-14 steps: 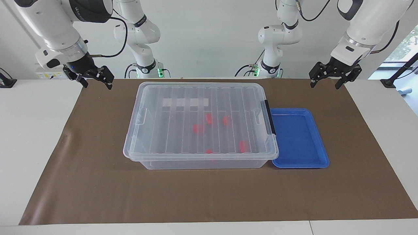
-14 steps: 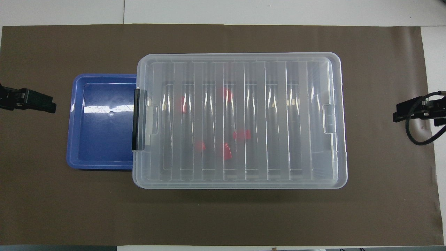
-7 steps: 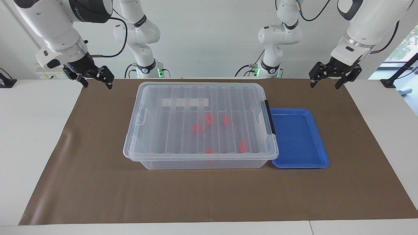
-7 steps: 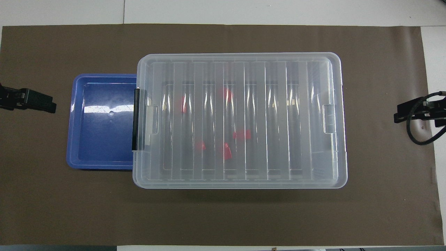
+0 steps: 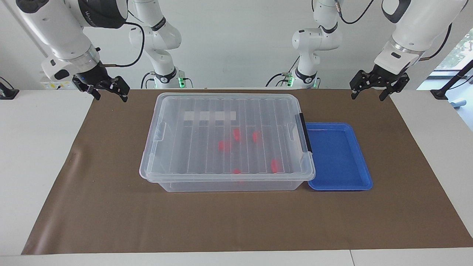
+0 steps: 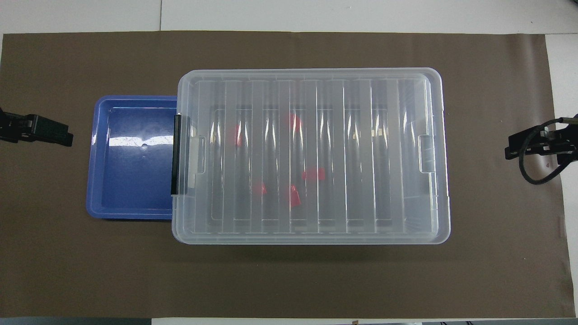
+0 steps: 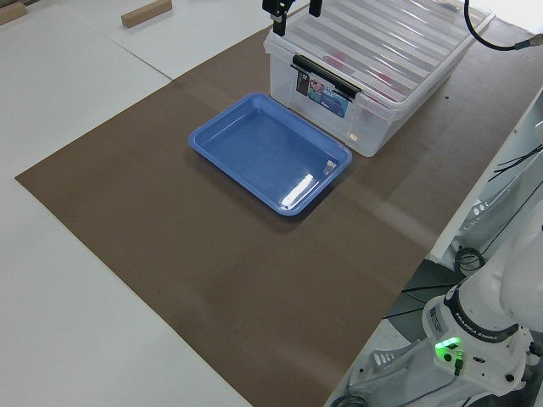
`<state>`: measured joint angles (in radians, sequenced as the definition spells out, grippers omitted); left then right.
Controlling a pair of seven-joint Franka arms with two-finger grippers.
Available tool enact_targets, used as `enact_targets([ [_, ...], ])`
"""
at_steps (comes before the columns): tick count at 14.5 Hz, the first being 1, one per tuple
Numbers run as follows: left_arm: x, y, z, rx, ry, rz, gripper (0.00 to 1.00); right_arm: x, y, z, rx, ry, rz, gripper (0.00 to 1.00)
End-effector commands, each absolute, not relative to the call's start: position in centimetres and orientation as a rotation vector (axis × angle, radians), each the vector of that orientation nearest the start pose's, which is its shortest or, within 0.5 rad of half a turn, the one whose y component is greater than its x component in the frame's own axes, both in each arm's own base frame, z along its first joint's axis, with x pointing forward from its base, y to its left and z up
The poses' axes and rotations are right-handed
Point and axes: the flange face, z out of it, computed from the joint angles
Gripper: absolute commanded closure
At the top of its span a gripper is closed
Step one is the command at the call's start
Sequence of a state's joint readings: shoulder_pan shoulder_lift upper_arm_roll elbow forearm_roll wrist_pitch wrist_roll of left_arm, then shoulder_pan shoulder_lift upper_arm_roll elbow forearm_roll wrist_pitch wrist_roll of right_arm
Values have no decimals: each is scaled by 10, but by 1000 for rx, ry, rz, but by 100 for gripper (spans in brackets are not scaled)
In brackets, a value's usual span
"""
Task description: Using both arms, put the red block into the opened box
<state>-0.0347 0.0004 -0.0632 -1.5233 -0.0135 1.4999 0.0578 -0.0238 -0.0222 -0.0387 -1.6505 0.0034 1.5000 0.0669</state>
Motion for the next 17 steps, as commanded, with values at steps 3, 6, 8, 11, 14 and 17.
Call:
enact_targets([
  [3, 542, -53, 639, -3156, 235, 27, 0, 533, -55, 600, -3120, 235, 170, 0],
  [6, 542, -53, 639, -3156, 235, 27, 0, 534, -53, 602, -3123, 225, 154, 0],
  [8, 542, -53, 639, -3156, 235, 27, 0, 534, -51, 603, -3123, 218, 149, 0],
  [11, 542, -53, 639, -3156, 235, 27, 0, 537, -45, 606, -3127, 202, 125, 0],
  [14, 542, -53, 639, -3156, 235, 27, 0, 537, -50, 606, -3127, 195, 120, 0],
  [17, 542, -53, 639, -3156, 235, 27, 0, 536, -47, 606, -3129, 151, 120, 0],
])
